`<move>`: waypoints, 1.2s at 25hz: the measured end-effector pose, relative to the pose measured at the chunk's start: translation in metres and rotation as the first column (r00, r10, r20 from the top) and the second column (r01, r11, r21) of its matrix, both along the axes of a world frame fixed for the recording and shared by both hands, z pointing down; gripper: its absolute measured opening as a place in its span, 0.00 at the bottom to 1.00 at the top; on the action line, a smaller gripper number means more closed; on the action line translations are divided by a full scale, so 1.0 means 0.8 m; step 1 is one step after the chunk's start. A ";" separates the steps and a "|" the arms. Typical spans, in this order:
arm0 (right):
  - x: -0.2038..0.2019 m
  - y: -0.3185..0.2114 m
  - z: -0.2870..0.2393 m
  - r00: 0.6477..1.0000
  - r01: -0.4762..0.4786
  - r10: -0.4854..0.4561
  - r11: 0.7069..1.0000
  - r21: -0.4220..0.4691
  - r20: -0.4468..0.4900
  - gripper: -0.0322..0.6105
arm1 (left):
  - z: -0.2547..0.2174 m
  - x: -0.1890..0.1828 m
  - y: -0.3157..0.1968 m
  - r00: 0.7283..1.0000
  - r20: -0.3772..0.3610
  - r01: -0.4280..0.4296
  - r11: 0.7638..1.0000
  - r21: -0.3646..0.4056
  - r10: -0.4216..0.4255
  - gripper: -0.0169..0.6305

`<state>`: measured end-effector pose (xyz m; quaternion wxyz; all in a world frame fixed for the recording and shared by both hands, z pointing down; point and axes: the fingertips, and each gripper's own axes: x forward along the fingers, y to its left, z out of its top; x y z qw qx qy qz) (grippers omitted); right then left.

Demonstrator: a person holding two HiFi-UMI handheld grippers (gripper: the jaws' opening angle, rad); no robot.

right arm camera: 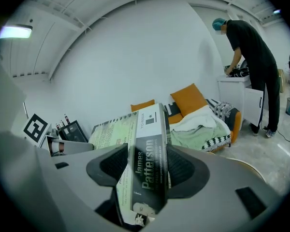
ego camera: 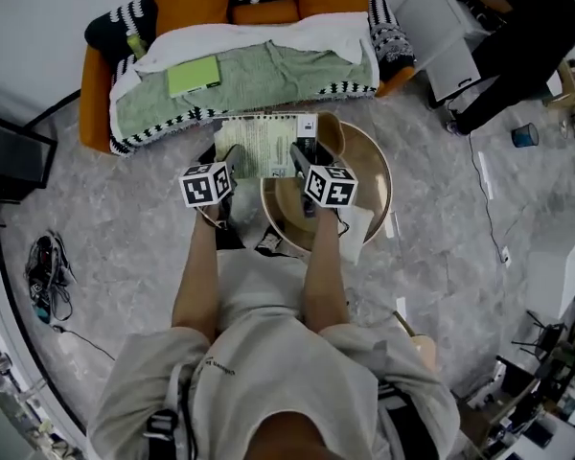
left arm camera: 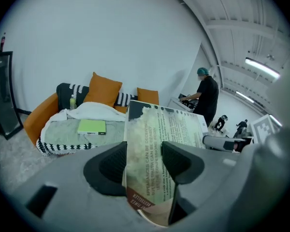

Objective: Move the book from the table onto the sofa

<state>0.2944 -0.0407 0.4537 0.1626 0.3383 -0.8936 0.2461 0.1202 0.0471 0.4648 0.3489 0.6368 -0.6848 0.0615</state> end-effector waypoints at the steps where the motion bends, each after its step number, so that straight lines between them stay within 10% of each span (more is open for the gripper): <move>1: -0.002 -0.002 -0.003 1.000 -0.005 0.005 1.000 0.003 0.006 0.41 | -0.005 -0.004 -0.004 1.000 0.009 -0.008 1.000 0.005 0.008 0.39; 10: -0.015 -0.029 -0.028 1.000 -0.025 0.026 0.999 0.041 -0.012 0.41 | -0.021 -0.018 -0.033 1.000 -0.009 -0.021 0.998 0.051 0.021 0.39; 30: -0.215 -0.017 -0.004 1.000 0.016 -0.016 1.000 0.003 0.004 0.41 | -0.006 -0.212 -0.011 1.000 0.003 0.031 0.999 0.019 -0.031 0.39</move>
